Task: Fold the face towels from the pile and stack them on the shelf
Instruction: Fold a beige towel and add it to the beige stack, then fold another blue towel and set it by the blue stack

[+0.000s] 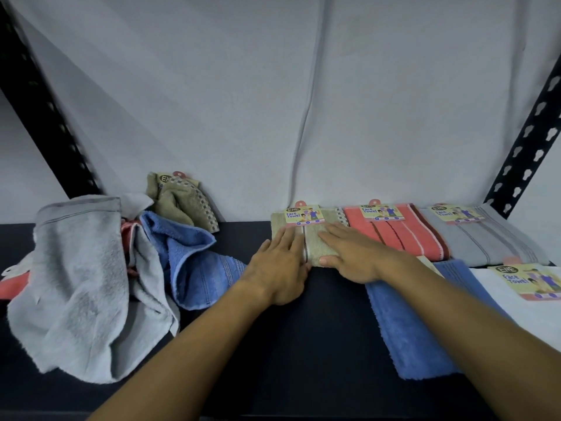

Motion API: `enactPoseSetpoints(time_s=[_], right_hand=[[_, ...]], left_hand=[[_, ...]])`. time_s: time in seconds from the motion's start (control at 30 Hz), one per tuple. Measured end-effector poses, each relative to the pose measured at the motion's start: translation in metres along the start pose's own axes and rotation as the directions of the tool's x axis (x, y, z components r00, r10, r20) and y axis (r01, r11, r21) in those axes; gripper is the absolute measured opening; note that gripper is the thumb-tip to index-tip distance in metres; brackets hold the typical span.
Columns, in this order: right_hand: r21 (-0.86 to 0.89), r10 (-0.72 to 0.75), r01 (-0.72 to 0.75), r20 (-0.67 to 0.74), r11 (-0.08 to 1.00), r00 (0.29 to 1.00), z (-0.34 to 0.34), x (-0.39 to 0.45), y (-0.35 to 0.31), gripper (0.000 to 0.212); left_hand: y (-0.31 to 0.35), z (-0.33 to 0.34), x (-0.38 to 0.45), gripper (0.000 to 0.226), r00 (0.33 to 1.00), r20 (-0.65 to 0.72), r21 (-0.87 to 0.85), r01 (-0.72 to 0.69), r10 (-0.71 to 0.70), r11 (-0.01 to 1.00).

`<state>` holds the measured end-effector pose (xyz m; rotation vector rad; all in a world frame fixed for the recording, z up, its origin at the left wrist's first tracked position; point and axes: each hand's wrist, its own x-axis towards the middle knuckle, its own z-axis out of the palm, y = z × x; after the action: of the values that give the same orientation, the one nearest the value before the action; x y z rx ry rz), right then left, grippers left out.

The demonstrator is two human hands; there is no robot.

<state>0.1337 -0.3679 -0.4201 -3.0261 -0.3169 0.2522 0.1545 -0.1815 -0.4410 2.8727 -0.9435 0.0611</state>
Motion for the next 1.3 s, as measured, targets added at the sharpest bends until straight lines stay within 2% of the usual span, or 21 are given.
enactPoseSetpoints(time_s=[0.2,0.33,0.47,0.5,0.6,0.7,0.87,1.0,1.13,1.23,1.3], right_hand=[[0.072,0.005,-0.001,-0.059,0.997,0.998,-0.004,-0.007,-0.025,0.065],[0.146,-0.039,0.058,-0.129,0.988,0.991,-0.002,-0.008,-0.066,0.063],[0.126,-0.154,0.18,-0.192,0.976,0.969,0.011,-0.001,-0.118,0.059],[0.124,-0.179,0.205,-0.193,0.971,0.965,0.015,0.002,-0.131,0.059],[0.142,-0.193,0.214,-0.152,0.966,0.969,0.027,0.007,-0.163,0.062],[0.116,-0.168,0.182,-0.119,0.977,0.979,0.039,0.015,-0.182,0.061],[0.157,-0.124,0.153,-0.177,0.976,0.976,0.045,0.024,-0.2,0.058],[0.235,-0.063,0.115,-0.216,0.965,0.974,0.046,0.025,-0.208,0.058],[0.348,-0.02,0.09,-0.2,0.933,0.98,0.048,0.029,-0.222,0.058],[0.39,-0.04,0.115,-0.193,0.913,0.98,0.047,0.032,-0.234,0.059],[0.482,-0.039,0.127,-0.187,0.867,0.982,0.048,0.035,-0.24,0.058]], left_hand=[[-0.012,-0.012,-0.054,0.053,0.994,-0.108,0.001,0.012,-0.012,1.0],[-0.037,-0.016,-0.1,0.045,0.969,-0.245,0.163,0.014,0.027,0.987],[-0.07,-0.019,-0.134,0.035,0.951,-0.309,0.301,0.068,0.03,0.951],[-0.078,-0.022,-0.141,0.036,0.946,-0.324,0.324,0.096,0.015,0.941],[-0.102,-0.028,-0.158,0.059,0.929,-0.366,0.365,0.206,-0.063,0.908],[-0.122,-0.03,-0.171,0.066,0.908,-0.392,0.35,0.294,-0.146,0.89],[-0.151,-0.018,-0.182,0.071,0.892,-0.351,0.242,0.379,-0.283,0.893],[-0.17,-0.011,-0.185,0.065,0.902,-0.355,0.256,0.348,-0.247,0.902],[-0.187,-0.015,-0.19,0.051,0.875,-0.423,0.234,0.358,-0.237,0.904],[-0.197,-0.017,-0.195,0.056,0.868,-0.435,0.226,0.361,-0.238,0.905],[-0.201,-0.016,-0.199,0.054,0.871,-0.435,0.221,0.351,-0.23,0.91]])
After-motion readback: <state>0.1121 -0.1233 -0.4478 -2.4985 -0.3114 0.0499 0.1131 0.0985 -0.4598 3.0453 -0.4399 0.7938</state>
